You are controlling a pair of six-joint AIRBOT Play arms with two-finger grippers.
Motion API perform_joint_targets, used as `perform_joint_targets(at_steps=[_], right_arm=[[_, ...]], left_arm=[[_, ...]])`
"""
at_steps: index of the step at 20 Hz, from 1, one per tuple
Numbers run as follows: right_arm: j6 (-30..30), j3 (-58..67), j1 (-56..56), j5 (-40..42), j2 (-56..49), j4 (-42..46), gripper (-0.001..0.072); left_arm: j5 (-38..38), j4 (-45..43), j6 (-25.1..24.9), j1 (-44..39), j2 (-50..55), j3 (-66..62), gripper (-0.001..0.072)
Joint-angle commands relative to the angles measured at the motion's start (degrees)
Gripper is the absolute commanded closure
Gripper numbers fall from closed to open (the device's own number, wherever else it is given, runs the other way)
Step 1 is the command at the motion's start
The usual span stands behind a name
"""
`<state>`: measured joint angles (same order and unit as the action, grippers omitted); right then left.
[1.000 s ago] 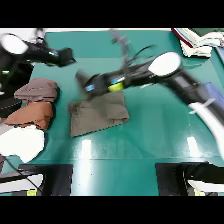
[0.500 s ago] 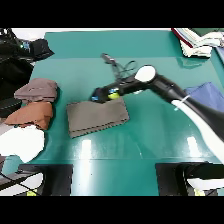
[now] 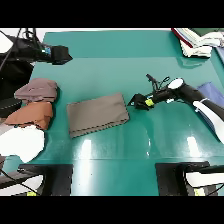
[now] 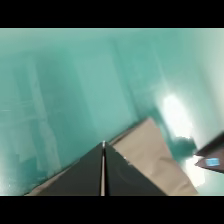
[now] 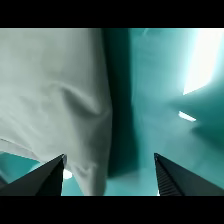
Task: Fold the shirts.
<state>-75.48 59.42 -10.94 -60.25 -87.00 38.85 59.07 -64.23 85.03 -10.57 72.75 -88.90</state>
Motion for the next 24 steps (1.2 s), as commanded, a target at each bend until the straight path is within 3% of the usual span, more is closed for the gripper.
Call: perform_joint_targets(at_steps=[1,4,6,7,8,13,19,24], right_arm=[[2.71,2.86,-2.71,-0.15,-6.99,-6.91,0.0088],[2.73,9.77,-8.22,-0.13,-13.92,-10.47,0.0097],[2.78,14.36,-11.28,0.24,-17.73,-10.62,0.0388],[2.89,16.33,-12.39,0.31,-19.02,-10.36,0.0592],[3.21,17.84,-12.94,0.37,-19.61,-10.01,0.0697],[1.73,23.23,-4.9,0.22,-13.05,-0.17,0.0697],[-0.07,24.57,20.48,-1.81,0.28,6.34,0.0697],[-0.11,24.52,40.3,-3.37,5.92,7.8,0.0697]], left_arm=[[-0.57,-0.04,-0.02,-3.23,1.27,0.04,0.0681],[-0.96,0.13,0.0,-4.59,1.29,0.04,0.068],[-0.87,0.48,0.02,-5.07,1.29,0.04,0.068],[-0.66,0.52,0.02,-5.18,1.29,0.04,0.068],[-0.11,0.81,0.02,-5.18,1.29,0.04,0.068],[0.76,0.7,0.07,-6.62,1.29,0.04,0.0681],[-7.17,0.55,0.02,-13.88,1.29,0.04,0.0681],[-7.56,0.74,0.07,-14.99,1.29,0.04,0.0681]])
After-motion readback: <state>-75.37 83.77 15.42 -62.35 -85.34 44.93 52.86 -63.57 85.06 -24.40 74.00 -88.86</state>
